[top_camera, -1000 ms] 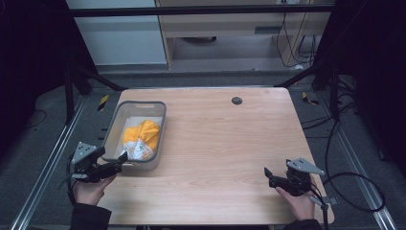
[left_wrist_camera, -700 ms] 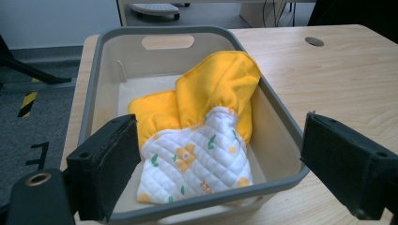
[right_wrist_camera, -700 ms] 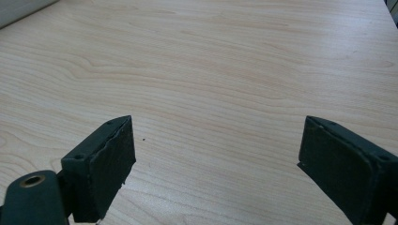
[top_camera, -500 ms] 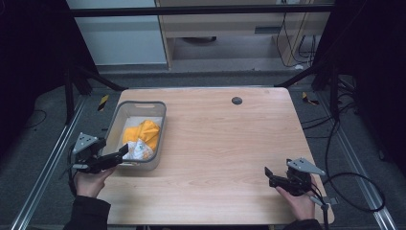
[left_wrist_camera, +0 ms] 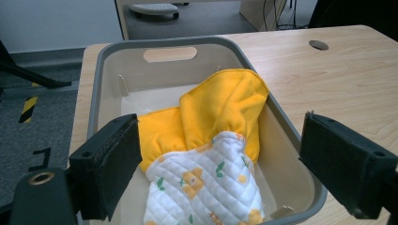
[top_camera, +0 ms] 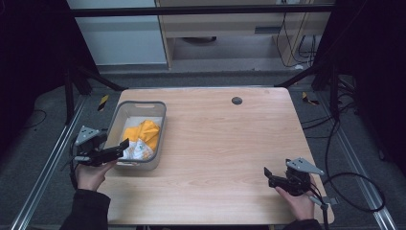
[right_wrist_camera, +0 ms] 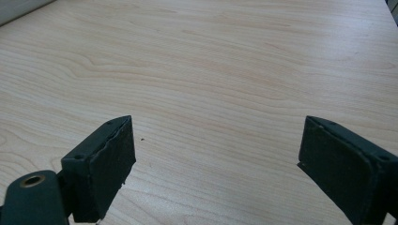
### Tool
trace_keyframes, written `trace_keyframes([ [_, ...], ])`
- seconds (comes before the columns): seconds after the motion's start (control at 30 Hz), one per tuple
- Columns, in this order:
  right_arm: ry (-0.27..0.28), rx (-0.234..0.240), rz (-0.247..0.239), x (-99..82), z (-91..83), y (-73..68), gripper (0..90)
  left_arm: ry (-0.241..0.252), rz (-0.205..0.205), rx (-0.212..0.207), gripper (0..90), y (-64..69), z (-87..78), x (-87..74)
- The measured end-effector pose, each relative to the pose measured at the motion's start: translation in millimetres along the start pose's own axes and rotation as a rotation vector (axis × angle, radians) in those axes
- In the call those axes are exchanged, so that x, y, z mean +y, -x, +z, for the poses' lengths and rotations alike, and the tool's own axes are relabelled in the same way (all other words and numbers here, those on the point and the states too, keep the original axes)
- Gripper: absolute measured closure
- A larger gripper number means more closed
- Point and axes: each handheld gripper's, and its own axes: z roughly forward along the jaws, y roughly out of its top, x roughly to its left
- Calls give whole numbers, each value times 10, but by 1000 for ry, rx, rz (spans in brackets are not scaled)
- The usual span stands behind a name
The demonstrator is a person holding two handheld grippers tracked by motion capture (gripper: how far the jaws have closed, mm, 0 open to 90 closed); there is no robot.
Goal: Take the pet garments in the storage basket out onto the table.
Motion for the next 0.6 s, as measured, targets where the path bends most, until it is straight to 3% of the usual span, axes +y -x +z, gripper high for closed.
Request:
trace_keyframes([
  [0.6,-10,9,7,0,4,3,110,-101,39,-9,141,30,276,110],
])
